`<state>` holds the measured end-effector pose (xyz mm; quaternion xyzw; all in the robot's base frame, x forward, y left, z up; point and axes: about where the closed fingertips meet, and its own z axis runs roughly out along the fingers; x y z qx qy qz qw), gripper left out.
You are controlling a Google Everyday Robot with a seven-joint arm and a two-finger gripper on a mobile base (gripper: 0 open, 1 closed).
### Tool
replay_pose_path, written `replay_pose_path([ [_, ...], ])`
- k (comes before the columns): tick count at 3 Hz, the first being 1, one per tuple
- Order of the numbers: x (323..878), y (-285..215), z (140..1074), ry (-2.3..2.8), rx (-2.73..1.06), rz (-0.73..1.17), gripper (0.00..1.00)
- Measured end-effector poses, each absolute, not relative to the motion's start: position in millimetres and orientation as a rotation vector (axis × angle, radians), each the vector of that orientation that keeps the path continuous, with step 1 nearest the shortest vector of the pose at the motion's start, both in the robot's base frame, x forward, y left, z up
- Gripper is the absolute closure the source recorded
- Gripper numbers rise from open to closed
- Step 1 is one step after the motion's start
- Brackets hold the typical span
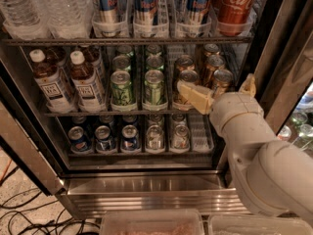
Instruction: Pick coke can from top shelf of fridge
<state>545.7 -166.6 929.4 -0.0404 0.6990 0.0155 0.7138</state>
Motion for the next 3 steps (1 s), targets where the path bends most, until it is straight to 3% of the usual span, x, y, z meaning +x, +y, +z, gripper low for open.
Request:
replay_pose_path([
  [3,554.3,-163.0,940.7,1.59,-0.107,0.019,0.0],
])
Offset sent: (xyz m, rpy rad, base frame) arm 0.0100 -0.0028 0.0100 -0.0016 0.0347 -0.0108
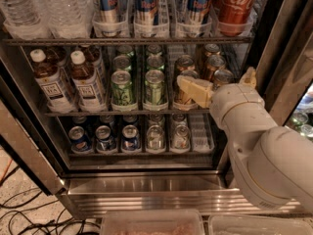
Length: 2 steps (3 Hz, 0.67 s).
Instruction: Pick coke can from top shelf of fridge
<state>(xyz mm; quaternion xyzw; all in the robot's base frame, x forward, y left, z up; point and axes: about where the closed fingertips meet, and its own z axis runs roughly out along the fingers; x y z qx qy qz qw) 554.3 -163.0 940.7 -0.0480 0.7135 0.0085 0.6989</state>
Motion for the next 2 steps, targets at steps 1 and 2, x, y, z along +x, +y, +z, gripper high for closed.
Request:
replay_pose_path([
  [1,548,-149,948,1.539,-0.127,-0.023,0.0],
  [2,541,-136,968,1.487,-0.128,-0.083,0.0],
])
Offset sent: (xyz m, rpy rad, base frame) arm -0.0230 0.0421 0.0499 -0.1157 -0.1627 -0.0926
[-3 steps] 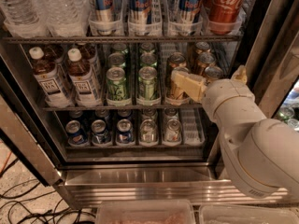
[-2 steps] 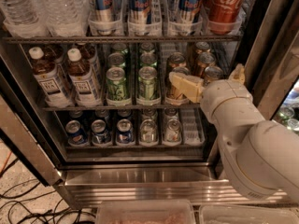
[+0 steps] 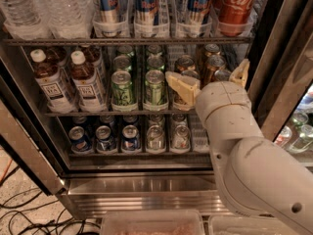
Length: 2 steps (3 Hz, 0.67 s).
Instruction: Pick coke can from top shelf of fridge
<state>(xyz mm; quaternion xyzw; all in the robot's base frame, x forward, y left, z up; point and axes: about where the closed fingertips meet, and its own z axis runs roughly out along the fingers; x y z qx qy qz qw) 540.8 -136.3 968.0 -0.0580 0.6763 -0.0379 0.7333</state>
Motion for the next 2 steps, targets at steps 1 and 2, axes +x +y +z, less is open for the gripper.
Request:
replay_pose_path([
  [1,537,-130,991,1.464,-0.113,-0.111,0.0],
  [2,532,-129,1013,1.461,-0.073,-0.059,0.0],
])
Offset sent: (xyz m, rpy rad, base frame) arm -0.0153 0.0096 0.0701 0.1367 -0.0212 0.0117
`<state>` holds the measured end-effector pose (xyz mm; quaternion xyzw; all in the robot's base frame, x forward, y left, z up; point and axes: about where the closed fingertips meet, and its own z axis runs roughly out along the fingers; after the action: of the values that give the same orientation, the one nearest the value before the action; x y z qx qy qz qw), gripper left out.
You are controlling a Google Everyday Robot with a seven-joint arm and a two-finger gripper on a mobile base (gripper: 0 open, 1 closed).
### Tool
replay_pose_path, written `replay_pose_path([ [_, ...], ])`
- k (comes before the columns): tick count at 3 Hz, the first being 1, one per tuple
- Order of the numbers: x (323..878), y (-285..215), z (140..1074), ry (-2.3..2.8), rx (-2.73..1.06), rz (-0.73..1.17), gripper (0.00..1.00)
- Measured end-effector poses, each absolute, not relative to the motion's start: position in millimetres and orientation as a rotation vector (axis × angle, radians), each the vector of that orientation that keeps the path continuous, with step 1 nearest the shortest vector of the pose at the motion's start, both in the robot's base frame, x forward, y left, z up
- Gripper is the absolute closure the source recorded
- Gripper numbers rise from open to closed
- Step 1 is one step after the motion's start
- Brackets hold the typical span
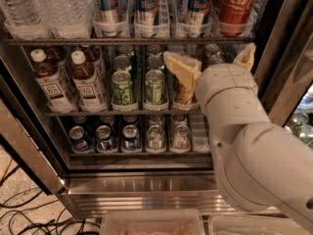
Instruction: Pick coke can from top shelf of fridge
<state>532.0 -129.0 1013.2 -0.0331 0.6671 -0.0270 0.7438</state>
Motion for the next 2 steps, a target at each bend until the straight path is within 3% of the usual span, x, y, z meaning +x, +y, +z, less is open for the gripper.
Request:
replay_pose_path([
  [2,523,-134,1046,1.418,-0.019,-0.017,0.0],
])
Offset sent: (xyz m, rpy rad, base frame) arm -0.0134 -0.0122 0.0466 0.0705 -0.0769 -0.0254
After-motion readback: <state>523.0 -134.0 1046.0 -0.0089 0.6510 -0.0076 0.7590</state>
